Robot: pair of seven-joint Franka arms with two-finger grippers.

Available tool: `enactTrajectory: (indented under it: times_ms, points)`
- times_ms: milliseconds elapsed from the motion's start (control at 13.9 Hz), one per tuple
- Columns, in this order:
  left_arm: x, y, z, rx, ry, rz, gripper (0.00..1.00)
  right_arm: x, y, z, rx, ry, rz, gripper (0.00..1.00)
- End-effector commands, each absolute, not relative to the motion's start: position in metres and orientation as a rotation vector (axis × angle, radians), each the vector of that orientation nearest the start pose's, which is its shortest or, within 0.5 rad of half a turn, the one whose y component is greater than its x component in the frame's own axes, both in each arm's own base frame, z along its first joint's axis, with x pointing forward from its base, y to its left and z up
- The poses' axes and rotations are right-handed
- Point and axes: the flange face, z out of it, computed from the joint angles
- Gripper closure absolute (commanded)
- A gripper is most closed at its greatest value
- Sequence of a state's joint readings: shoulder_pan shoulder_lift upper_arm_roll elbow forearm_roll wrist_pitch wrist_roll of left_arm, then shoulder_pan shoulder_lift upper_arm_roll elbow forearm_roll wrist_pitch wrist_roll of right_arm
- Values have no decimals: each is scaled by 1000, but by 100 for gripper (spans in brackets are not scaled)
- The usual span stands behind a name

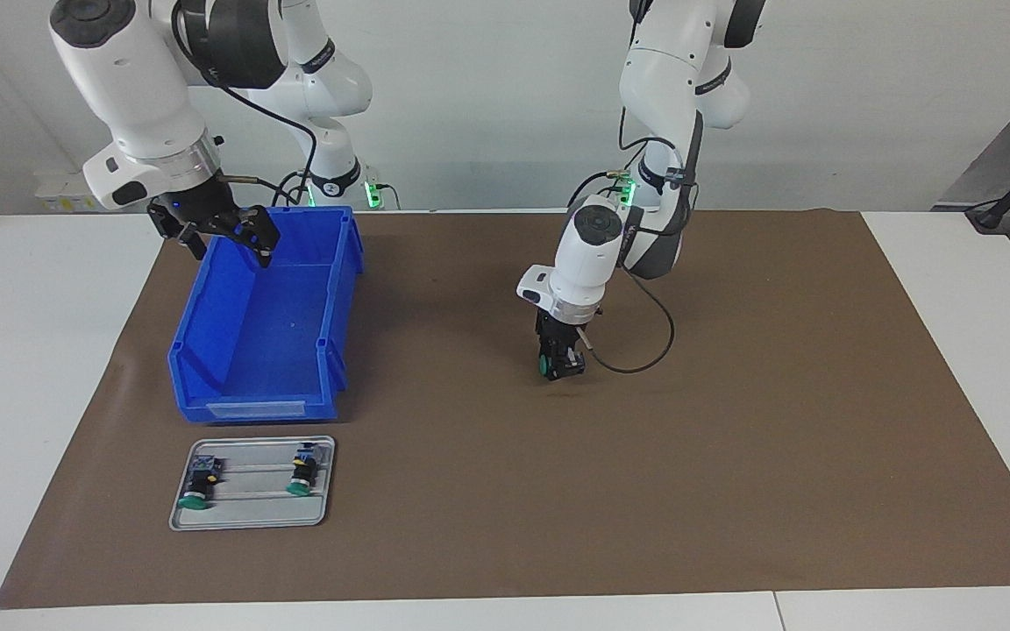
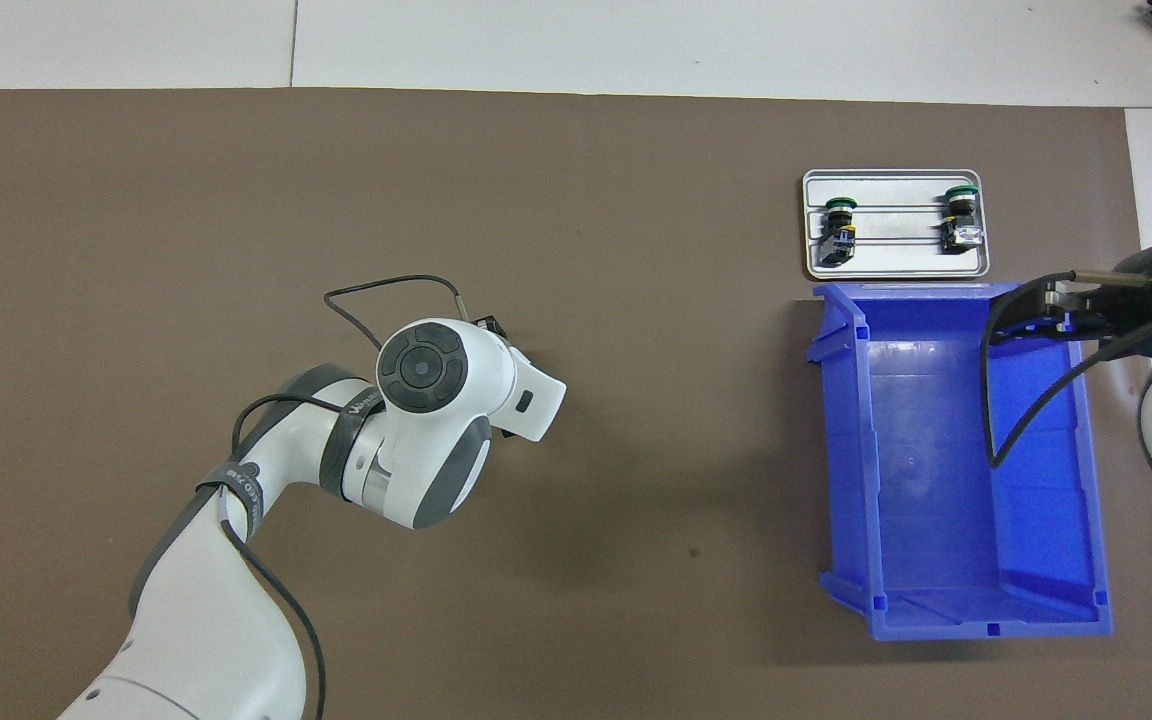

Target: Place and press button with both arms

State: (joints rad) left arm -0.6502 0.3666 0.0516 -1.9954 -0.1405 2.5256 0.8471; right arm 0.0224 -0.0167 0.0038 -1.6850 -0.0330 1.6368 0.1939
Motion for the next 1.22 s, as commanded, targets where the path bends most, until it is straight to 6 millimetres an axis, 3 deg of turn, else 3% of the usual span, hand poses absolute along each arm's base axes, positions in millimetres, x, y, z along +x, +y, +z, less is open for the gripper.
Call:
enactTrajectory:
  times_ms: [0, 144, 432, 864, 1008, 1152]
  points:
    - [519, -348, 289, -2505, 1953, -288, 79, 546, 13, 586, -3158, 280, 34, 0]
    - [520, -347, 290, -2506, 1951, -288, 85, 546, 13, 588, -3158, 281, 29, 0]
    - [529, -347, 303, -2519, 1927, -327, 86, 546, 13, 587, -3158, 280, 31, 0]
    - [559, -306, 336, -2731, 1766, -435, 90, 546, 13, 587, -3158, 280, 31, 0]
    - [564, -289, 346, -2766, 1802, -430, 90, 546, 13, 588, -3158, 281, 29, 0]
    - [570, -259, 364, -2819, 1914, -357, 92, 546, 13, 587, -3158, 280, 31, 0]
